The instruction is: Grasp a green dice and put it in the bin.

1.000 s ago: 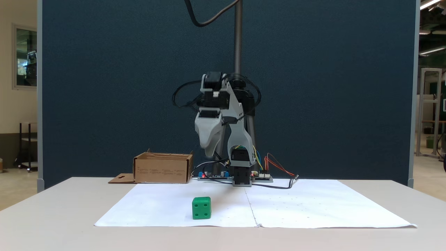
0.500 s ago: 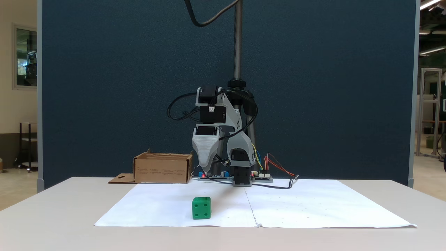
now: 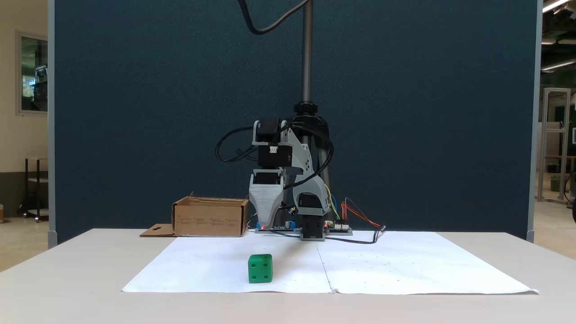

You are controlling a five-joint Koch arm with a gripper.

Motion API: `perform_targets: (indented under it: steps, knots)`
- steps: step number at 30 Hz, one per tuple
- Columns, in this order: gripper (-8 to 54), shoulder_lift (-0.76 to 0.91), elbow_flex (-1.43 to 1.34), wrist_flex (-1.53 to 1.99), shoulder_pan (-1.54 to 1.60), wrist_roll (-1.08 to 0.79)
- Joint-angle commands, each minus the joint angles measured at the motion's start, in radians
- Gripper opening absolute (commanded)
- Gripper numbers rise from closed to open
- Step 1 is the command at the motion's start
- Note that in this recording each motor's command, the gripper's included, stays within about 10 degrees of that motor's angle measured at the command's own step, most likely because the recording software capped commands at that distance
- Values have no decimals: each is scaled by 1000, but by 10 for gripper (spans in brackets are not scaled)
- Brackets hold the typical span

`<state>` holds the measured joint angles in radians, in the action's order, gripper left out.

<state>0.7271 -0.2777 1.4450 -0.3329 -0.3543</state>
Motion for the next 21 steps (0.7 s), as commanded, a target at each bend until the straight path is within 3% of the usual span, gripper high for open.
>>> perform_targets:
  steps: [1, 21]
  knots:
    - [517, 17, 35, 175, -14, -8]
    - [497, -6, 35, 175, -14, 155]
